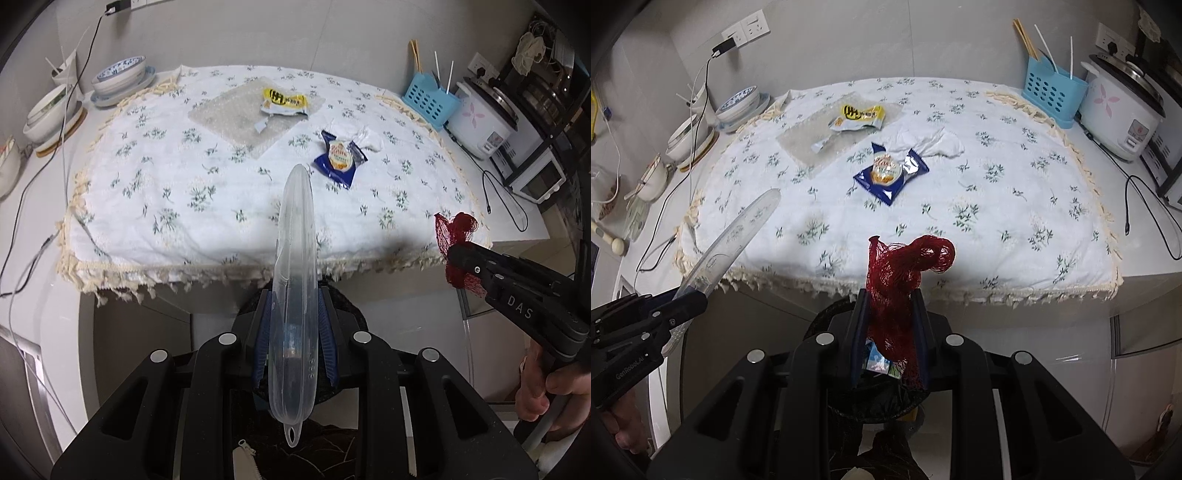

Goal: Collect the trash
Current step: 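Lift the clear bag and red net and carry both over the bin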

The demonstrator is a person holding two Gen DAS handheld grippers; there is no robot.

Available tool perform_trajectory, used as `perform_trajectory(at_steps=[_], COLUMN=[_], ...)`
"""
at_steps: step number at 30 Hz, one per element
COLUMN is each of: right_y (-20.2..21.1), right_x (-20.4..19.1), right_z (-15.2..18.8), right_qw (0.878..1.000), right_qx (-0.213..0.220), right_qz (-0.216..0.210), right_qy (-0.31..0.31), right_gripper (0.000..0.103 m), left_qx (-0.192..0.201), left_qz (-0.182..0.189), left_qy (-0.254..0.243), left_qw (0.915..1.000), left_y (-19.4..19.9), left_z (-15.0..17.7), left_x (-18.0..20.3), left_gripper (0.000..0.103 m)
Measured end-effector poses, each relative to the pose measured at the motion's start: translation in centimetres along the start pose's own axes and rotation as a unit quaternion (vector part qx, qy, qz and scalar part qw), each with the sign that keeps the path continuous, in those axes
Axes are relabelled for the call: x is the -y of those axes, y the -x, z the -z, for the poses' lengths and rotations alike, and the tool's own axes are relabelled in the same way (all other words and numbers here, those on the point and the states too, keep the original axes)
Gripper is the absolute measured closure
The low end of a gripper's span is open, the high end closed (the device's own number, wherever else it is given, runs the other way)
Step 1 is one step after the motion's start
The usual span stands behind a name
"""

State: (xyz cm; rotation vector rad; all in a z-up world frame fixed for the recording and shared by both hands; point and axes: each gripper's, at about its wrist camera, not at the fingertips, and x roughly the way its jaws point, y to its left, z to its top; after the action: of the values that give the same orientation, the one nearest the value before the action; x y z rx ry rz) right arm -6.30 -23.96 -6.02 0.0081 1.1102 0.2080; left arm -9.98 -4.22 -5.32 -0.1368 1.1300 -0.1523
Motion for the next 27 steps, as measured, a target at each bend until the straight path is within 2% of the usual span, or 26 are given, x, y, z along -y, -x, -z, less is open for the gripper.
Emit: perform_trajectory(at_steps=[14,22,27], right_y=[-3.1,-5.6,-7.3], right_x=[0.0,0.1,0.2], right_z=[4.9,6.8,7.6], right_qw=[0.999,0.998,0.997], right_qx=[-0.038,-0.06,-0.071], right_qz=[-0.007,-0.01,-0.014], right_qy=[0.02,0.03,0.031], right_gripper=[0.082,0.082,0.082], left_qx=[-0.053,-0.092,-0.1], left_qz=[-0.001,-0.014,-0.02], left_qy=[0.014,0.015,0.016], left_qw=[0.9985,0.9956,0.9946], left_y=[-3.7,-7.6,-9.6], left_z=[5.1,7.3,7.9], left_x=[1.6,1.9,1.9], left_gripper=[0.079,0.079,0.079])
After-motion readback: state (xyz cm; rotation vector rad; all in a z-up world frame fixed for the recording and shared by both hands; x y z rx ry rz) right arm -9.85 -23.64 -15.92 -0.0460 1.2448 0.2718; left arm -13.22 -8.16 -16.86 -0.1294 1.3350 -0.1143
